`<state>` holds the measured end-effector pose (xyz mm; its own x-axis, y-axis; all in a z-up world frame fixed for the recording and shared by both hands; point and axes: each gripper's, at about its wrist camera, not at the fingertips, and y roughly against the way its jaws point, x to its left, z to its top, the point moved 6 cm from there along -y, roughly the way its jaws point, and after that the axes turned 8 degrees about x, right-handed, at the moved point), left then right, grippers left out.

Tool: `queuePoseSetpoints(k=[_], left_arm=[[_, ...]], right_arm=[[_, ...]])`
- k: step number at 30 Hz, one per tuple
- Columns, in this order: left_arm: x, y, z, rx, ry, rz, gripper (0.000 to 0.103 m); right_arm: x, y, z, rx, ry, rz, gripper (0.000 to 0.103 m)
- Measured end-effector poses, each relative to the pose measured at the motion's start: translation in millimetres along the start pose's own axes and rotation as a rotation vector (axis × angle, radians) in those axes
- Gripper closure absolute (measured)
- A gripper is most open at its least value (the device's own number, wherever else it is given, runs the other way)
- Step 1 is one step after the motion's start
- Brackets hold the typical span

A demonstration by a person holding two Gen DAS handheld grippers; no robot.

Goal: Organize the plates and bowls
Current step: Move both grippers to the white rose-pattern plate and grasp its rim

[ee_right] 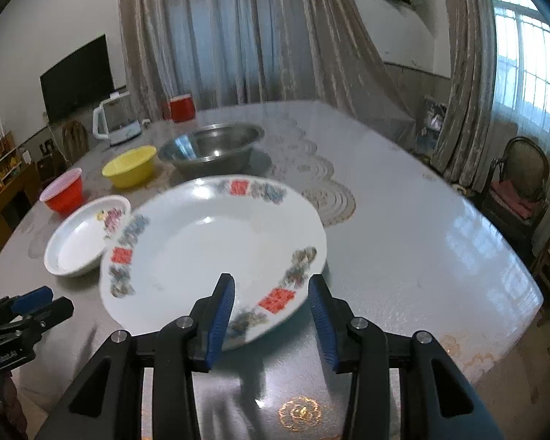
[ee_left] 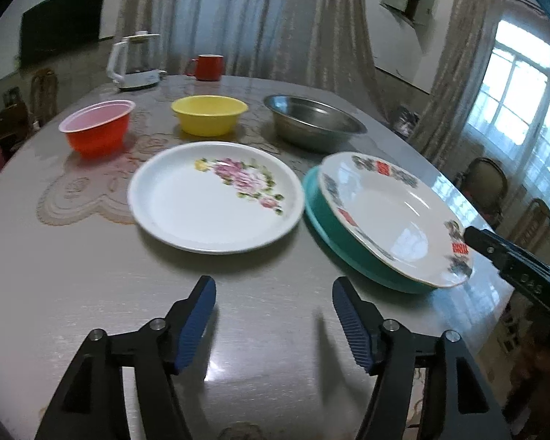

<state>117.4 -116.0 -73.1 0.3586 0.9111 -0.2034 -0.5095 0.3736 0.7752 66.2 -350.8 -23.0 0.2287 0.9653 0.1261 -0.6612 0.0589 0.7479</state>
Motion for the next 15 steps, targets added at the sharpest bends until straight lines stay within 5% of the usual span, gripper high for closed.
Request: queuePoseSetpoints(k=[15], left_arm=[[42, 12, 7, -0.034, 0.092, 0.078, 0.025]], right_arm=[[69, 9, 6, -0.016, 0.124, 0.15, 0.06]])
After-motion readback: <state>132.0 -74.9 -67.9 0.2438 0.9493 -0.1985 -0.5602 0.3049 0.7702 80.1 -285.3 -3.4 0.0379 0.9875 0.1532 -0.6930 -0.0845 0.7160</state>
